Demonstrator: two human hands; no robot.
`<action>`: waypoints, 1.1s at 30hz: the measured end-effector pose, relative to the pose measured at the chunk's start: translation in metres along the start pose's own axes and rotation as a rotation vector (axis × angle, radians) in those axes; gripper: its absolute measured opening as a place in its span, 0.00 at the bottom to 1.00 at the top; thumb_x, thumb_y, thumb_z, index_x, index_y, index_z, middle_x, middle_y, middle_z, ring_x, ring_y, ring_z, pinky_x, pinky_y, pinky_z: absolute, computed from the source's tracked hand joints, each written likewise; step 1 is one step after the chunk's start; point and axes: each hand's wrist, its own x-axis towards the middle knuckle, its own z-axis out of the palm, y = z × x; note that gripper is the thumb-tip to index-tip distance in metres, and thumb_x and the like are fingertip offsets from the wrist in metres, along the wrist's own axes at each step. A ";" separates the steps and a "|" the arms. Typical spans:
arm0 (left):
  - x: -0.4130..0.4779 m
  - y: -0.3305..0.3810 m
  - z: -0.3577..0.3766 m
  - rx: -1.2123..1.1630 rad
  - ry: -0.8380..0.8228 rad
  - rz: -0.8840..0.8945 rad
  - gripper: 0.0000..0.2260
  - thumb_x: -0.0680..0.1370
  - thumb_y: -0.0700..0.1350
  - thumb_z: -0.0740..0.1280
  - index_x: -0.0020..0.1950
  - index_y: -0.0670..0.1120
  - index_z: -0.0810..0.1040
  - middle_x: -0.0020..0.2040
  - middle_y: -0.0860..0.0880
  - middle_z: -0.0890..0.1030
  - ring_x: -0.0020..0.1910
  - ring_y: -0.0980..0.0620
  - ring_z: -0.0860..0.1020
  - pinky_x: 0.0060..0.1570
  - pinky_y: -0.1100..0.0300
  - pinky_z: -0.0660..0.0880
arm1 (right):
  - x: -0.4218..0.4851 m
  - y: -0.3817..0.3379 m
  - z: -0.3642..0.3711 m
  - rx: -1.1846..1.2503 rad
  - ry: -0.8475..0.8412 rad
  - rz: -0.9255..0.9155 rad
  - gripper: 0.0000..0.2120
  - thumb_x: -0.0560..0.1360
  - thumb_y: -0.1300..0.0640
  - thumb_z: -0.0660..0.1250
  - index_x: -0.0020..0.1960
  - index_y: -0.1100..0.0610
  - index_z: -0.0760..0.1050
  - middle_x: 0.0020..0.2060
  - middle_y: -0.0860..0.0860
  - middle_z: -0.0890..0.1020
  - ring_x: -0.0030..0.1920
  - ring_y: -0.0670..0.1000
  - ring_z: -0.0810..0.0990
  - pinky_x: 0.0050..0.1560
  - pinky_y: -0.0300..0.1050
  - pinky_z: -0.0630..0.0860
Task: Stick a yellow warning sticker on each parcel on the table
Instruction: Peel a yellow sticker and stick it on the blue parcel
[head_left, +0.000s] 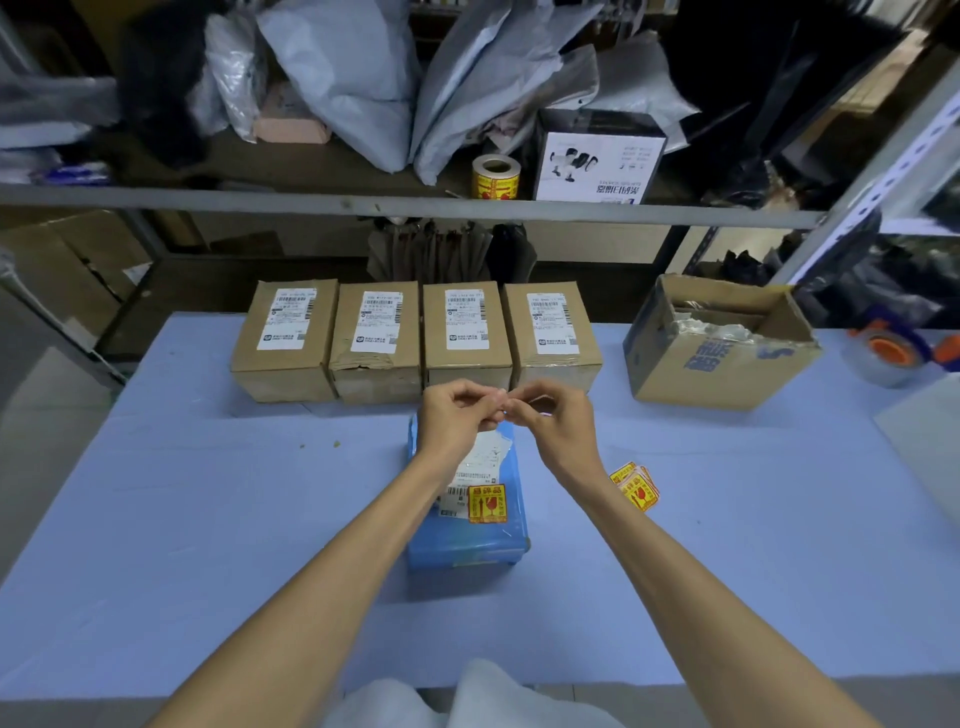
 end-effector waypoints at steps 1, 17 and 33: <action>0.002 0.000 0.002 0.012 -0.025 -0.010 0.03 0.75 0.38 0.70 0.46 0.39 0.82 0.36 0.44 0.83 0.31 0.57 0.80 0.38 0.65 0.78 | 0.001 0.000 -0.003 -0.003 0.011 -0.010 0.05 0.72 0.60 0.74 0.43 0.62 0.81 0.35 0.51 0.83 0.37 0.46 0.83 0.41 0.39 0.80; 0.025 0.008 0.130 0.246 -0.235 0.054 0.02 0.75 0.36 0.69 0.43 0.40 0.81 0.32 0.45 0.81 0.31 0.53 0.78 0.35 0.64 0.77 | 0.005 0.020 -0.113 -0.198 0.254 0.015 0.01 0.72 0.61 0.73 0.42 0.59 0.83 0.34 0.50 0.85 0.36 0.45 0.83 0.38 0.36 0.78; 0.124 0.063 0.185 1.303 -0.318 0.445 0.17 0.76 0.35 0.61 0.64 0.45 0.76 0.61 0.44 0.79 0.60 0.41 0.76 0.54 0.49 0.73 | 0.177 0.047 -0.250 -0.702 0.358 0.066 0.07 0.73 0.65 0.67 0.48 0.61 0.83 0.44 0.57 0.85 0.44 0.55 0.83 0.50 0.52 0.80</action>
